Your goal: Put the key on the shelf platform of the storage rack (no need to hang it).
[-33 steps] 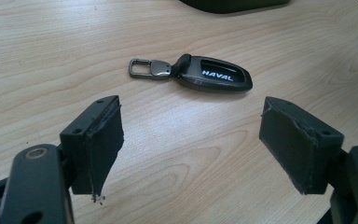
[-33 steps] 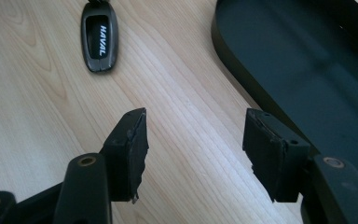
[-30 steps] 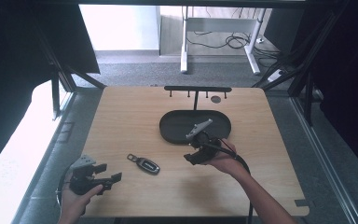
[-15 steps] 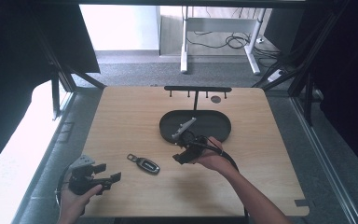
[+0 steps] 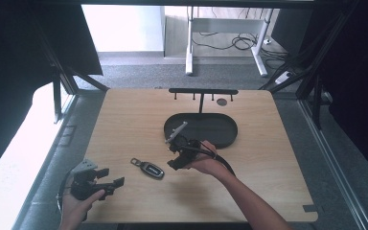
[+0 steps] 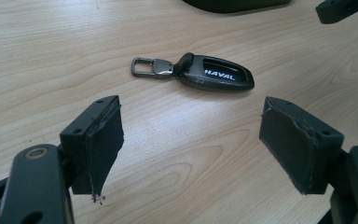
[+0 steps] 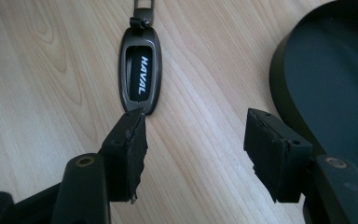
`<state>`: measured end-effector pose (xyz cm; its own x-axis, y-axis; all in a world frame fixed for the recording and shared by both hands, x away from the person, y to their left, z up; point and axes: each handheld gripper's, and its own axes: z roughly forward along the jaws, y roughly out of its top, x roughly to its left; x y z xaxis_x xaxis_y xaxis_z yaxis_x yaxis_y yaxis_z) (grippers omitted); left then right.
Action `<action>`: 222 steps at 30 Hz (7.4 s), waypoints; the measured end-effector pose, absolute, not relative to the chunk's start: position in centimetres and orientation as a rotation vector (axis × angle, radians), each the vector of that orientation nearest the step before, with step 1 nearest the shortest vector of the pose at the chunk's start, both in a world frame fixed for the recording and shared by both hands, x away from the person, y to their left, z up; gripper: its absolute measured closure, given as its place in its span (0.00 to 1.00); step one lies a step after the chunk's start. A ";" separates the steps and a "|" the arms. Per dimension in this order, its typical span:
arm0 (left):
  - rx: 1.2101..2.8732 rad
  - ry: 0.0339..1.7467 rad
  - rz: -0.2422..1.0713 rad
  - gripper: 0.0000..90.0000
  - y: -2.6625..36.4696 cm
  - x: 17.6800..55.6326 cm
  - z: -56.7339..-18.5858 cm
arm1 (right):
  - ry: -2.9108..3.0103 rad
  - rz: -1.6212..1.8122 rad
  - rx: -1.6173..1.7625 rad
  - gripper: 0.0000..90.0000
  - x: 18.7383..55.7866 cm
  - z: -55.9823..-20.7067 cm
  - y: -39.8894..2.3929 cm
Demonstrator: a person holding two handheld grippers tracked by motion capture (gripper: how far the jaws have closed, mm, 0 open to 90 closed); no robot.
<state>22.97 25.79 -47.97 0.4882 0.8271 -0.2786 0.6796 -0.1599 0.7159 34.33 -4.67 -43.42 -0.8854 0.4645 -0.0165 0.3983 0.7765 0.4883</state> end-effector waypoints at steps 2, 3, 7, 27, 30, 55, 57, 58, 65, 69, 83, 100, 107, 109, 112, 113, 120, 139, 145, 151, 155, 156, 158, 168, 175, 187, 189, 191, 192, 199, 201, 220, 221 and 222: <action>1.898 1.253 0.222 0.24 25.8 23.0 -48.0 | 2.836 0.737 0.684 0.44 34.3 -43.5 -4.3; 1.899 1.252 0.221 0.24 25.8 23.0 -47.9 | 2.837 0.735 0.689 0.44 34.3 -43.5 -4.2; 1.902 1.252 0.222 0.24 25.7 23.0 -48.0 | 2.846 0.735 0.671 0.43 34.4 -43.8 -3.8; 1.898 1.255 0.221 0.24 25.7 23.0 -48.0 | 2.869 0.725 0.668 0.42 34.5 -44.6 -1.5; 1.899 1.254 0.221 0.24 25.7 23.0 -48.0 | 2.875 0.726 0.660 0.42 34.5 -44.9 -0.9; 1.903 1.252 0.219 0.24 25.8 23.0 -48.1 | 2.923 0.647 0.629 0.37 34.7 -48.4 2.6; 1.902 1.253 0.219 0.24 25.8 23.0 -48.1 | 2.925 0.647 0.640 0.36 34.8 -48.8 2.9; 1.903 1.255 0.218 0.24 25.8 23.0 -48.1 | 2.927 0.644 0.643 0.36 34.9 -48.9 3.0; 1.902 1.257 0.217 0.24 25.9 23.0 -48.2 | 2.937 0.608 0.662 0.36 35.2 -49.8 3.8; 1.899 1.258 0.216 0.24 25.9 23.0 -48.1 | 2.943 0.575 0.657 0.36 35.4 -50.2 4.2; 1.904 1.257 0.219 0.24 26.0 23.1 -48.2 | 2.957 0.528 0.651 0.42 35.7 -51.2 5.6; 1.906 1.260 0.220 0.24 25.9 23.1 -48.2 | 2.963 0.532 0.632 0.55 36.1 -50.7 5.6; 1.903 1.258 0.223 0.24 26.0 23.0 -48.2 | 2.970 0.598 0.667 0.55 36.5 -49.3 4.5; 1.903 1.258 0.223 0.24 26.0 23.0 -48.2 | 2.967 0.618 0.669 0.55 36.5 -48.8 4.2; 1.902 1.260 0.221 0.24 25.9 23.0 -48.2 | 2.961 0.650 0.673 0.55 36.5 -48.0 3.6; 1.904 1.260 0.221 0.24 25.9 23.0 -48.2 | 2.957 0.659 0.673 0.55 36.5 -47.7 3.5; 1.904 1.259 0.223 0.24 25.8 23.1 -48.2 | 2.908 0.699 0.661 0.55 36.3 -45.8 2.3; 1.909 1.261 0.220 0.24 25.7 23.1 -48.2 | 2.877 0.781 0.654 0.55 35.5 -42.9 -0.1; 1.908 1.261 0.220 0.24 25.8 23.1 -48.2 | 2.858 0.802 0.652 0.55 35.6 -42.1 -0.9; 1.907 1.260 0.218 0.24 25.7 23.1 -48.2 | 2.835 0.823 0.660 0.55 35.7 -41.4 -1.7; 1.906 1.261 0.218 0.24 25.7 23.1 -48.2 | 2.827 0.837 0.653 0.55 35.7 -40.9 -2.3; 1.906 1.261 0.217 0.24 25.7 23.1 -48.3 | 2.823 0.839 0.657 0.55 35.7 -40.8 -2.4; 1.906 1.261 0.217 0.24 25.7 23.1 -48.2 | 2.816 0.846 0.652 0.55 35.8 -40.6 -2.8; 1.910 1.261 0.215 0.24 25.6 23.1 -48.2 | 2.788 0.851 0.688 0.55 36.1 -40.2 -4.1; 1.906 1.261 0.217 0.24 25.7 23.1 -48.3 | 2.762 0.840 0.718 0.55 36.5 -39.9 -5.2; 1.907 1.262 0.217 0.24 25.6 23.1 -48.3 | 2.737 0.818 0.766 0.55 37.5 -39.7 -7.0; 1.907 1.262 0.217 0.24 25.6 23.1 -48.3 | 2.733 0.822 0.778 0.55 37.7 -39.7 -7.2; 1.905 1.262 0.219 0.24 25.6 23.1 -48.2 | 2.727 0.819 0.790 0.55 38.0 -39.7 -7.6; 1.906 1.262 0.219 0.24 25.6 23.1 -48.2 | 2.725 0.817 0.794 0.55 38.1 -39.8 -7.7; 1.906 1.263 0.219 0.24 25.7 23.1 -48.2 | 2.709 0.806 0.835 0.55 39.0 -39.9 -8.7; 1.906 1.263 0.218 0.24 25.6 23.1 -48.2 | 2.703 0.805 0.842 0.55 39.3 -40.0 -9.0; 1.905 1.265 0.223 0.24 25.8 23.1 -48.2 | 2.706 0.732 0.919 0.55 42.5 -41.9 -10.2; 1.905 1.264 0.223 0.24 25.8 23.1 -48.2 | 2.709 0.729 0.914 0.55 42.7 -42.0 -10.2; 1.905 1.265 0.223 0.24 25.8 23.1 -48.2 | 2.712 0.722 0.910 0.55 42.8 -42.1 -10.2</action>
<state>23.06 25.76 -48.18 0.4800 0.8322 -0.2776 0.6871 -0.1598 0.7088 42.79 -10.18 -42.10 -0.7932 0.6085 -0.0249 0.5156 0.6927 0.5043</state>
